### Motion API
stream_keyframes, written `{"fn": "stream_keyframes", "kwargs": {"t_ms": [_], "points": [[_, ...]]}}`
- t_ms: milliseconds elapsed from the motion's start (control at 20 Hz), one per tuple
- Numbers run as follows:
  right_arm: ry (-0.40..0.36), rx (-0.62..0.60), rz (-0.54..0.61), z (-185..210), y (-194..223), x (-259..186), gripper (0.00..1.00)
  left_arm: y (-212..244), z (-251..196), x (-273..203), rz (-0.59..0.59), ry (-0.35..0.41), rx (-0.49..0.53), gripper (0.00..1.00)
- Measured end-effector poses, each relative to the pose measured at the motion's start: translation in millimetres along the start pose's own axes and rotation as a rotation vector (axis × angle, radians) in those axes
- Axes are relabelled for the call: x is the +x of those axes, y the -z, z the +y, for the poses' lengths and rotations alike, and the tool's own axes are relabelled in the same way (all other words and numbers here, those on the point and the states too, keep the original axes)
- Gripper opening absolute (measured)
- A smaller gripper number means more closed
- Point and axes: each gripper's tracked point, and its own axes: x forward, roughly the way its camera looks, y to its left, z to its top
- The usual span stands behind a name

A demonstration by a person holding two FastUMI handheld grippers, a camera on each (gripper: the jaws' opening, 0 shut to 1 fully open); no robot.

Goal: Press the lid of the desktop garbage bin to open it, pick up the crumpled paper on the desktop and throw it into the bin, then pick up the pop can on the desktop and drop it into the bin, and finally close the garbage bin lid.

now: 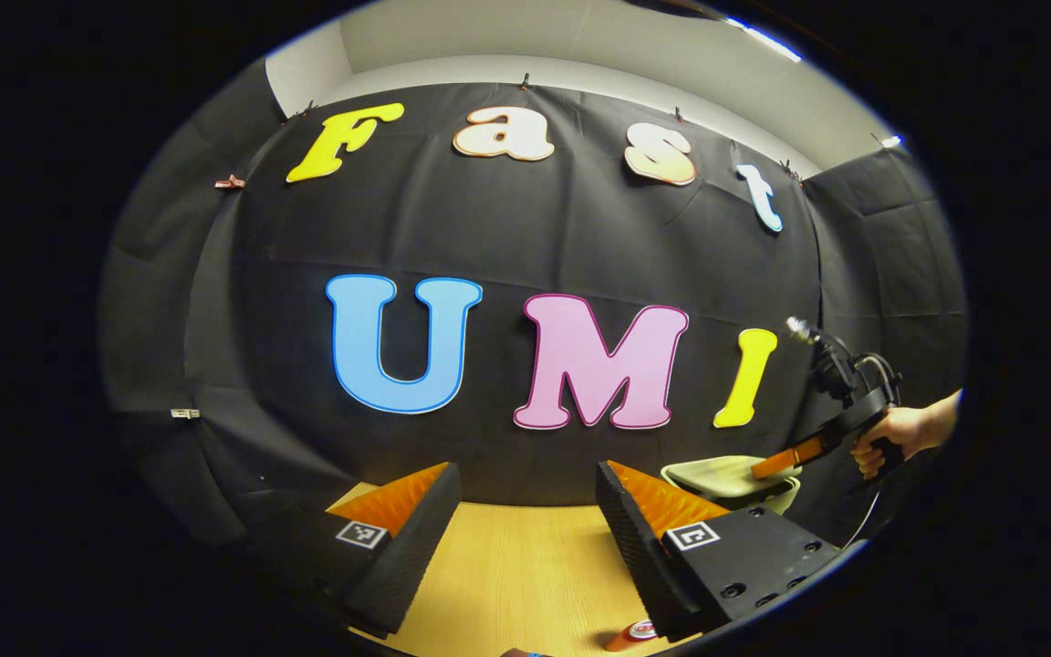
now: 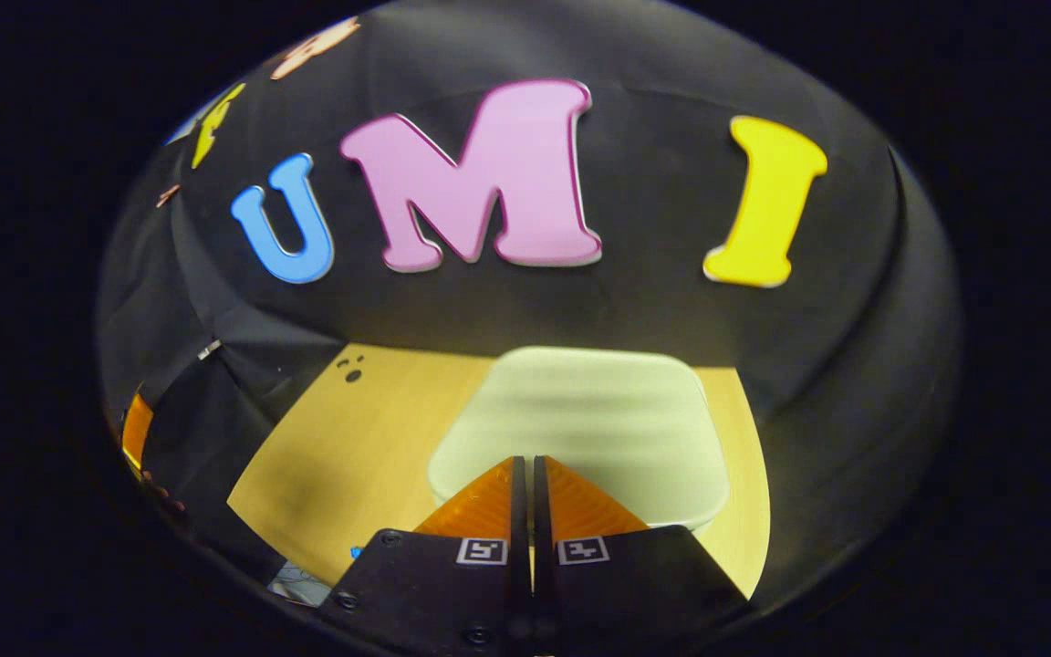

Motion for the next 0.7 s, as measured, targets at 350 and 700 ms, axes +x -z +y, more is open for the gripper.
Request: {"fn": "stream_keyframes", "kwargs": {"t_ms": [350,700], "points": [[-0.045,-0.04,-0.333,61,-44,-66,0.05,10,-1,-2,0.029,0.007,0.027,0.96],[-0.036,-0.059,-0.438,83,-32,-104,0.18,25,2,-8,0.053,0.009,0.043,0.96]]}}
